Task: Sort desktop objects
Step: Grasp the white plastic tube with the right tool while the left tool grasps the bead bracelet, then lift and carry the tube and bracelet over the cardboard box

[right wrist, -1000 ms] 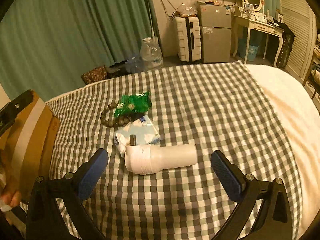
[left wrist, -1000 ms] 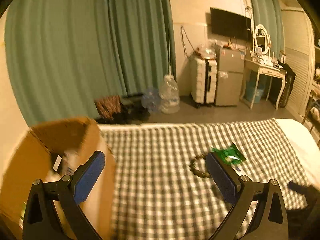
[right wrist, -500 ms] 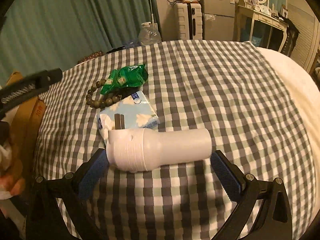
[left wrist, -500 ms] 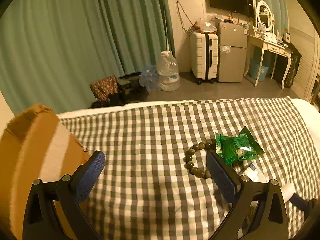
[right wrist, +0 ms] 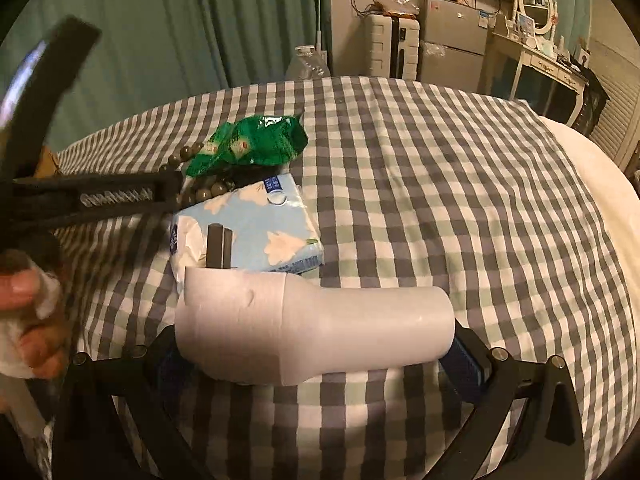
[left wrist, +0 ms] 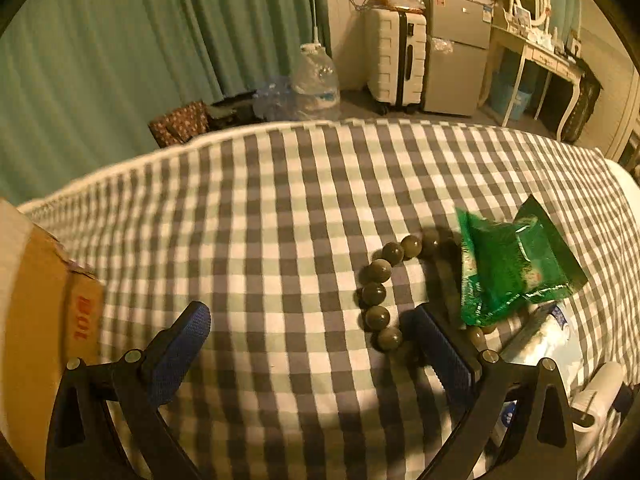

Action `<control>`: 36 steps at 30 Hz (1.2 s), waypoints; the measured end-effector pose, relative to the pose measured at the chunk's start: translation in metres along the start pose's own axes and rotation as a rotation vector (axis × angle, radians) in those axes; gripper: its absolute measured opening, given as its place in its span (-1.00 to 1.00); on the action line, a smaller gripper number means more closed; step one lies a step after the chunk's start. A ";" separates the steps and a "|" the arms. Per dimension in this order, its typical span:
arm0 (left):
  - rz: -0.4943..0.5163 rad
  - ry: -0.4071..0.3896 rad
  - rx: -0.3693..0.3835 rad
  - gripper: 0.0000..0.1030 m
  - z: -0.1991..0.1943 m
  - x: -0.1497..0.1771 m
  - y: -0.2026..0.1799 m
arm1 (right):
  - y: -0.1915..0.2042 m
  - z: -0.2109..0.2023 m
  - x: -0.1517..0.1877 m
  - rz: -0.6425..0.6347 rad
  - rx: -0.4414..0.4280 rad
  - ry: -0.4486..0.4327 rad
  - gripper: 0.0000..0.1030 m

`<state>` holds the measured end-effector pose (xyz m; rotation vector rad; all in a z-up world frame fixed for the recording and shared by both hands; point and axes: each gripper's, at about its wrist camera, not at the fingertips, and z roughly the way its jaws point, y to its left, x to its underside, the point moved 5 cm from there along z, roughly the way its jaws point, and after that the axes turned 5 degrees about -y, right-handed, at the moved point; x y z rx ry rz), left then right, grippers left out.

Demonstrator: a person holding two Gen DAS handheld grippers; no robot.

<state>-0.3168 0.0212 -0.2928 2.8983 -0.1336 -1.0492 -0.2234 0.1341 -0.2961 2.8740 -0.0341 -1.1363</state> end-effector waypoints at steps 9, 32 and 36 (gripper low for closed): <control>0.095 -0.003 0.146 -0.29 -0.011 0.006 -0.013 | -0.024 -0.001 -0.017 0.070 0.005 0.011 0.96; 0.140 -0.172 0.181 -0.80 -0.108 0.008 0.020 | -0.039 -0.060 -0.060 0.154 0.057 -0.157 0.96; 0.126 -0.213 0.175 -0.80 -0.126 0.001 0.024 | -0.027 -0.081 -0.067 0.126 0.041 -0.197 0.96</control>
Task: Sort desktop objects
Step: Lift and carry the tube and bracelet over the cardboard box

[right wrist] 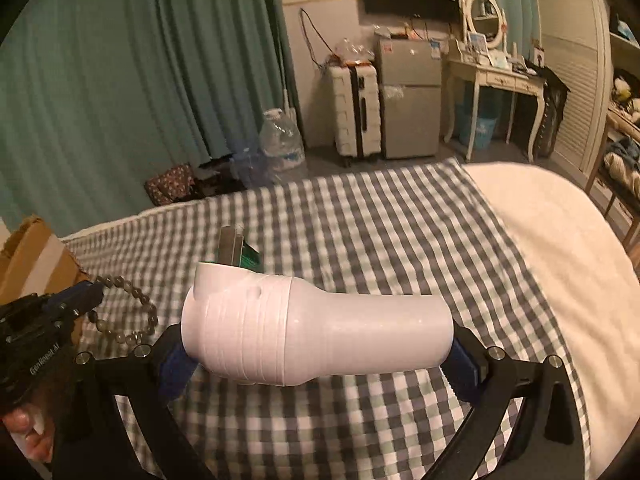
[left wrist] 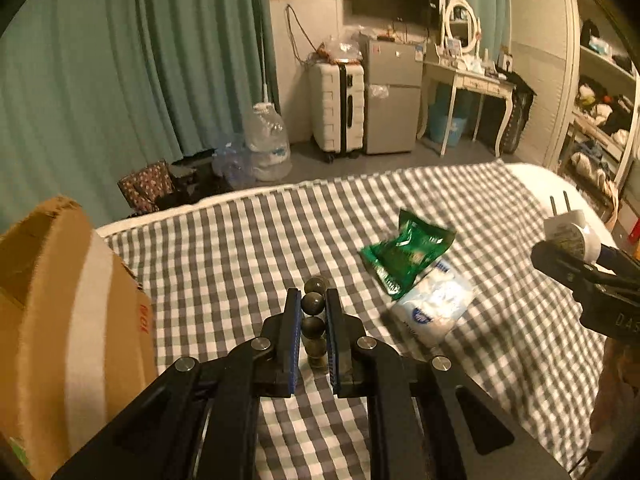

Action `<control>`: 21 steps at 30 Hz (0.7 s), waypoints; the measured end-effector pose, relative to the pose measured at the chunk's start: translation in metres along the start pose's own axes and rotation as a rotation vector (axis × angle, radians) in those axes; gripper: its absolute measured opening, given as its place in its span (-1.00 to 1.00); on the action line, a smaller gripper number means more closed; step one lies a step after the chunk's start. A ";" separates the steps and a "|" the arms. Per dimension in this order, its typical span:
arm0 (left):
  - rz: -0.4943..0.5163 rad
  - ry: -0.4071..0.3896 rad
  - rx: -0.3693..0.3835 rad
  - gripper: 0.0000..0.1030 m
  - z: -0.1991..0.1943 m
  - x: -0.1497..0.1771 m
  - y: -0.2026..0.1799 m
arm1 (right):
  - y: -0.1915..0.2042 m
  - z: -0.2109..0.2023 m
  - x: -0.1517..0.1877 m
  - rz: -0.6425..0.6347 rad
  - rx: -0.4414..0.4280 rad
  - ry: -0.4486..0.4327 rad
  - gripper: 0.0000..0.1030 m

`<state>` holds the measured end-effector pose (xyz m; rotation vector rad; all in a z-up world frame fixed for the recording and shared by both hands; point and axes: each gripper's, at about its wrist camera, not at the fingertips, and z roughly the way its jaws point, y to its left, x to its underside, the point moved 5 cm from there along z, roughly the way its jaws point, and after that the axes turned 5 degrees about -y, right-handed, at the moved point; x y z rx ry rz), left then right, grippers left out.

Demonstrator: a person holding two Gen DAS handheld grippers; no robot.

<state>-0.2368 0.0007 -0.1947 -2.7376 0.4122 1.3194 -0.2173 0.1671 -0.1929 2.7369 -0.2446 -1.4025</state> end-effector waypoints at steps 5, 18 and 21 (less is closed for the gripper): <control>-0.039 -0.075 -0.025 -0.80 -0.032 -0.024 0.001 | 0.012 -0.022 -0.023 -0.022 -0.033 -0.072 0.96; -0.070 -0.162 -0.106 -0.80 -0.098 -0.050 -0.003 | 0.027 -0.074 -0.038 -0.045 -0.111 -0.123 0.96; -0.069 -0.175 -0.131 -0.80 -0.112 -0.052 -0.006 | 0.030 -0.085 -0.040 -0.051 -0.125 -0.132 0.96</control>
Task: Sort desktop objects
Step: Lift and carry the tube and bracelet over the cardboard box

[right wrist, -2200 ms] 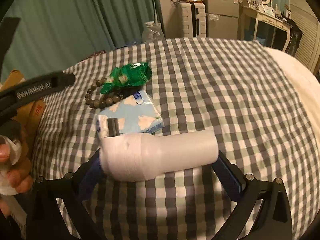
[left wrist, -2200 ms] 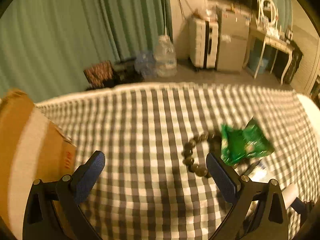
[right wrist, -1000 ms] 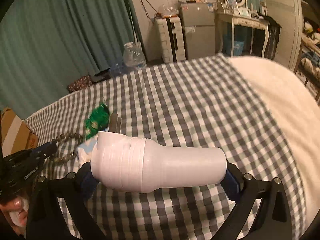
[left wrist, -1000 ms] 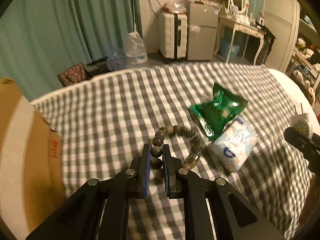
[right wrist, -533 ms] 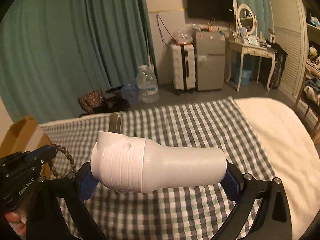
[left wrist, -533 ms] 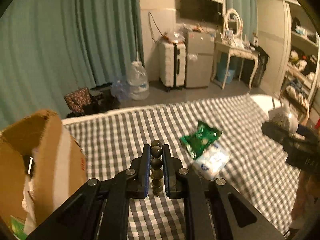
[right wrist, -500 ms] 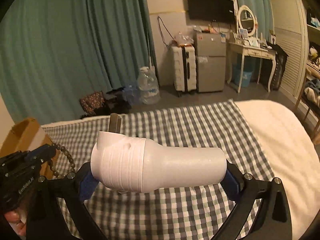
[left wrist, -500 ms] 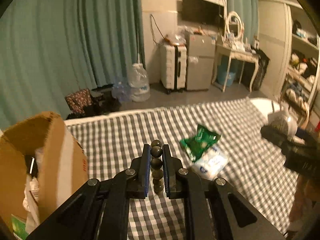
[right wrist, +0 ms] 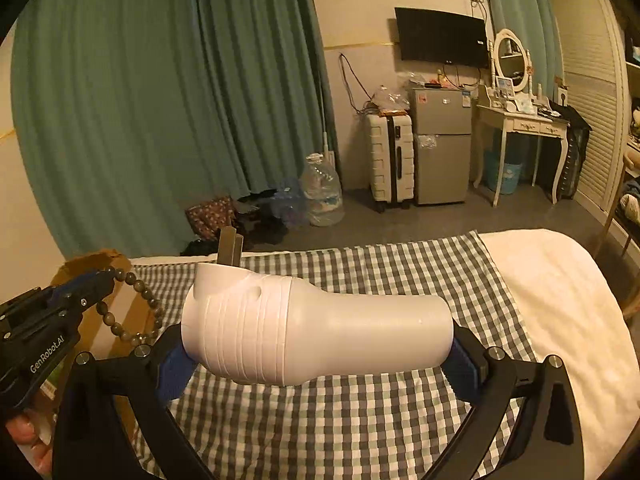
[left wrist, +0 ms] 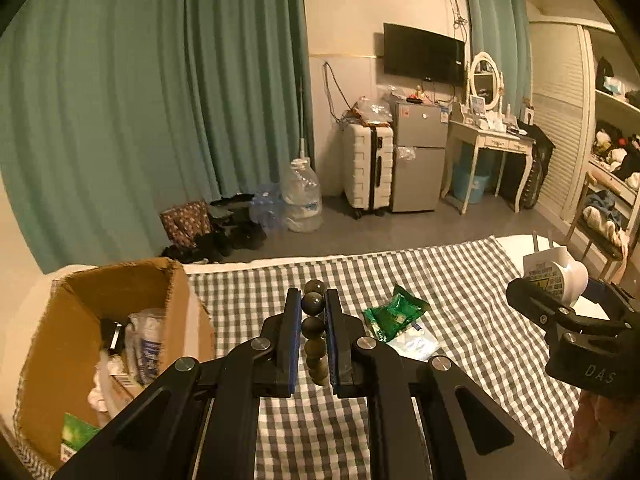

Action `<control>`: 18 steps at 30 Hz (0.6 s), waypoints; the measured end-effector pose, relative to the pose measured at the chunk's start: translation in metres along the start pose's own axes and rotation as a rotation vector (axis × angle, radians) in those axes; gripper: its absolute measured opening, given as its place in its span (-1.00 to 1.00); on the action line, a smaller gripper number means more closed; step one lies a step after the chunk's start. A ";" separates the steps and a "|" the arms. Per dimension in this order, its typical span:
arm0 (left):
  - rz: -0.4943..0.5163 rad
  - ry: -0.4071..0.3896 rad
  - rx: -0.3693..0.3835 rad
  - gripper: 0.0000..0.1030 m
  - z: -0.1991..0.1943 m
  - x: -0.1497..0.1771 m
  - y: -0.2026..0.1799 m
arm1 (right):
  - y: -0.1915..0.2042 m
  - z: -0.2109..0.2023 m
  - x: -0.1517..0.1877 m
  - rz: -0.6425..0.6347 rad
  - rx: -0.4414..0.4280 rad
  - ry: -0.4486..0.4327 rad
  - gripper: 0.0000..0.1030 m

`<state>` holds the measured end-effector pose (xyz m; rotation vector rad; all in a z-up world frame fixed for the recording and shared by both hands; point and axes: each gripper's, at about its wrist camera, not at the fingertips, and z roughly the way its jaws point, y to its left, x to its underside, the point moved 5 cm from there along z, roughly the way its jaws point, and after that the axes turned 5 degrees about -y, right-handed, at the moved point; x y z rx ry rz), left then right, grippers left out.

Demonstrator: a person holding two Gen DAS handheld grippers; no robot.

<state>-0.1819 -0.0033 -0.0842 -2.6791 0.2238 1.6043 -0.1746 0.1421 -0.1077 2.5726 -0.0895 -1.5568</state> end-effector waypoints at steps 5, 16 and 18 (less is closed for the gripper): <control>0.024 -0.034 -0.042 -0.80 -0.024 -0.005 0.002 | 0.004 -0.015 -0.008 -0.013 -0.009 -0.015 0.96; 0.011 -0.079 -0.076 -0.80 -0.056 -0.017 0.014 | 0.016 -0.038 -0.024 -0.061 -0.032 -0.079 0.96; 0.020 -0.086 -0.101 -0.80 -0.058 -0.018 0.019 | 0.019 -0.040 -0.025 -0.072 -0.031 -0.087 0.96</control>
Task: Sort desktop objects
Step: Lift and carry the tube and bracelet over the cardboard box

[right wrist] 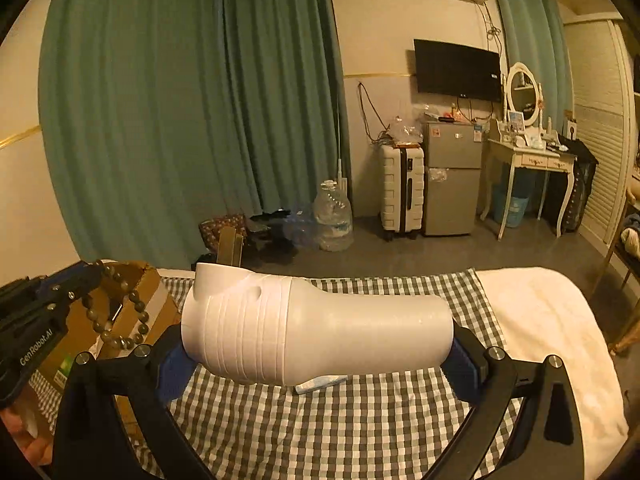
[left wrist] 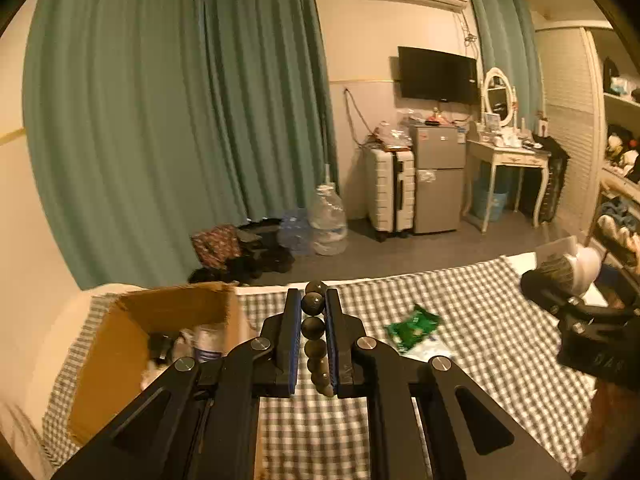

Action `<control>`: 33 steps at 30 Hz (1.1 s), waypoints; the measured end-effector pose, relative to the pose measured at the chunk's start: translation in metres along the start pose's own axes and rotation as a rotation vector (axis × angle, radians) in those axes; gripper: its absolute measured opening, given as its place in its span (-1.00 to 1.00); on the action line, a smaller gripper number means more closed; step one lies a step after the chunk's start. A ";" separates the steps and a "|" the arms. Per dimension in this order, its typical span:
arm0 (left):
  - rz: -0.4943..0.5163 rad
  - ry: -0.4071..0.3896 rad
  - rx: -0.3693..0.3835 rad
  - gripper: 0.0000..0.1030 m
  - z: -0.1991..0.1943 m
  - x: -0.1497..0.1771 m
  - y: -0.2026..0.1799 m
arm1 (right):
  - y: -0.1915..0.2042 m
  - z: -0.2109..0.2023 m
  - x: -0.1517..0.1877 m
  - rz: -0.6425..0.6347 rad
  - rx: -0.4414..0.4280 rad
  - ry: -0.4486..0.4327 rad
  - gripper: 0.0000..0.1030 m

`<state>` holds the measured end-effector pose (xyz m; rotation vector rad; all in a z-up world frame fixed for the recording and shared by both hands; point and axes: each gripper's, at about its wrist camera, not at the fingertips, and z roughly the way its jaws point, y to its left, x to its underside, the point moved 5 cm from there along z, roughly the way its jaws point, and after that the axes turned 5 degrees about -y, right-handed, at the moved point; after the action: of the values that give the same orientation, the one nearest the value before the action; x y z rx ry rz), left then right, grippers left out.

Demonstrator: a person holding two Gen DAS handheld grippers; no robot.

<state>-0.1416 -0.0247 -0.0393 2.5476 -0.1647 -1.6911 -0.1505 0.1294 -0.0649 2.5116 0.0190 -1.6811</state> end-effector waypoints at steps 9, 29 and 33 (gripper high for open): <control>-0.045 -0.010 -0.049 -0.80 -0.005 -0.002 0.045 | 0.031 0.003 -0.018 0.026 -0.041 -0.053 0.96; -0.114 0.034 -0.204 -0.79 -0.002 0.009 0.162 | 0.178 0.014 -0.026 -0.102 -0.228 -0.045 0.96; -0.125 0.053 -0.197 -0.79 -0.001 0.012 0.179 | 0.200 0.019 -0.024 -0.120 -0.260 -0.035 0.96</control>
<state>-0.1441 -0.2040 -0.0274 2.4989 0.1602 -1.5885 -0.1621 -0.0694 -0.0311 2.3294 0.3668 -1.6429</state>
